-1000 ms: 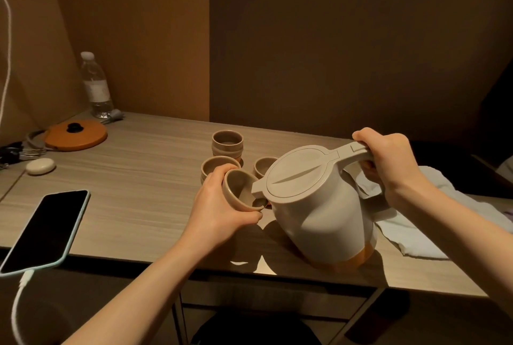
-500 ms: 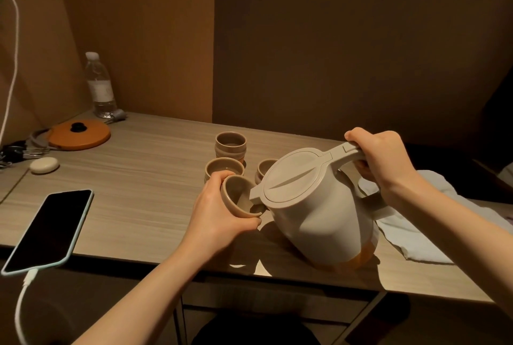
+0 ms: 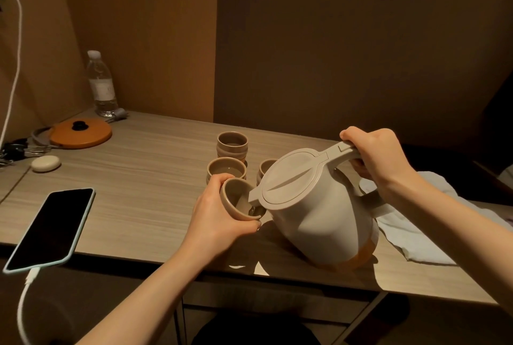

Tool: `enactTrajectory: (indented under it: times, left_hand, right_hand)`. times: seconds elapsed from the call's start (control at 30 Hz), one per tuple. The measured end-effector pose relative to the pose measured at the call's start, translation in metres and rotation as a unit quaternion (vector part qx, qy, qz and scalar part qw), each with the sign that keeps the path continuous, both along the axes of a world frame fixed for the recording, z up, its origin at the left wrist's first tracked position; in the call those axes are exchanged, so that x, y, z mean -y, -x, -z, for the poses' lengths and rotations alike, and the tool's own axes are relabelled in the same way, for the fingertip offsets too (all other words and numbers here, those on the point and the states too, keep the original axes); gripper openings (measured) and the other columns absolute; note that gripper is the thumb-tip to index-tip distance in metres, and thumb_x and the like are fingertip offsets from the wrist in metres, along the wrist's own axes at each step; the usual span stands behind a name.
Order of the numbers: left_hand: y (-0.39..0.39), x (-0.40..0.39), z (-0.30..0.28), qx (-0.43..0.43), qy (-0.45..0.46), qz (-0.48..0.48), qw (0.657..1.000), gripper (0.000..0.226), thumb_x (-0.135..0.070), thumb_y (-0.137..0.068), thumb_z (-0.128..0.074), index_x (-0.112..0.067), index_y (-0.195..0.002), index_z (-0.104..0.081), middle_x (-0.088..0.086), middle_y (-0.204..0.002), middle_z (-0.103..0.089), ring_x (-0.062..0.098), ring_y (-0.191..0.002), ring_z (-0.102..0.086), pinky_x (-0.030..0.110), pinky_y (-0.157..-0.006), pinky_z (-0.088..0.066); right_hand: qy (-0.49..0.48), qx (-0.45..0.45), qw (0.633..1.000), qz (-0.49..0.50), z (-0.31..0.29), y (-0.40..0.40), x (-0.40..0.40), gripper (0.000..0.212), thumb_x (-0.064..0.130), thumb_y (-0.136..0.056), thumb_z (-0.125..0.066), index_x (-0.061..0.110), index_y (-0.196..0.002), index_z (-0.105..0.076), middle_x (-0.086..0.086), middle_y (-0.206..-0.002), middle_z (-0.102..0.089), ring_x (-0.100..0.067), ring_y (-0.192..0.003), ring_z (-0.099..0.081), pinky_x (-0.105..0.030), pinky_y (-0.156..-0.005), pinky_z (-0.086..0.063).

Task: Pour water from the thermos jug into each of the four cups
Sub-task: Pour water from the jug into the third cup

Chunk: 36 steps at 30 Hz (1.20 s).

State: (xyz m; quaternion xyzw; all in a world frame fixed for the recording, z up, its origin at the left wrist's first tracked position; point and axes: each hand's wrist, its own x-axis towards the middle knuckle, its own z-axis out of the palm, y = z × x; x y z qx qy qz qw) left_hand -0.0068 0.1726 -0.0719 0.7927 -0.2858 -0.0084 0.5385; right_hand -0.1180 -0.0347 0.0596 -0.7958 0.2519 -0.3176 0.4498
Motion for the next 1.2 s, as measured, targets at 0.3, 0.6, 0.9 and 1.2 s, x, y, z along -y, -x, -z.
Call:
enactTrajectory:
  times: [0.3,0.6,0.9,1.2]
  left_hand:
    - [0.001,-0.0015,0.0004,-0.013,0.01,0.006,1.0,0.089,-0.025,-0.048,-0.093,-0.031,-0.121,-0.043,-0.015,-0.112,-0.054,0.007,-0.108,-0.052,0.018,-0.082,-0.042]
    - [0.0007,-0.0015,0.0017,-0.01,0.007,0.002,1.0,0.089,-0.027,-0.048,-0.093,-0.033,-0.12,-0.042,-0.019,-0.109,-0.052,0.005,-0.106,-0.051,0.016,-0.079,-0.041]
    - [0.0003,-0.001,0.0023,-0.014,0.006,0.0,1.0,0.091,-0.028,-0.047,-0.093,-0.032,-0.122,-0.042,-0.017,-0.111,-0.054,0.005,-0.105,-0.052,0.014,-0.077,-0.041]
    - [0.0002,-0.0022,0.0049,-0.019,0.01,-0.001,1.0,0.092,-0.028,-0.046,-0.093,-0.031,-0.122,-0.042,-0.017,-0.111,-0.055,0.006,-0.106,-0.053,0.018,-0.081,-0.043]
  right_hand:
    - [0.001,-0.005,1.0,0.001,-0.0025,-0.0002,-0.0034,0.042,0.021,-0.088,-0.056,0.008,-0.048,-0.053,-0.012,-0.056,-0.051,-0.018,-0.055,-0.045,-0.03,-0.057,-0.037]
    - [0.007,-0.015,1.0,0.003,-0.0033,-0.0009,-0.0048,0.039,0.021,-0.088,-0.056,0.005,-0.052,-0.056,-0.014,-0.06,-0.053,-0.019,-0.057,-0.046,-0.03,-0.058,-0.038]
    - [0.016,-0.022,1.0,0.003,-0.0031,-0.0021,-0.0042,0.039,0.022,-0.089,-0.055,0.004,-0.055,-0.057,-0.014,-0.062,-0.054,-0.019,-0.059,-0.048,-0.031,-0.059,-0.039]
    - [0.015,-0.018,1.0,0.0,-0.0026,-0.0029,-0.0041,0.04,0.022,-0.089,-0.056,0.006,-0.053,-0.056,-0.014,-0.061,-0.054,-0.02,-0.06,-0.048,-0.033,-0.061,-0.039]
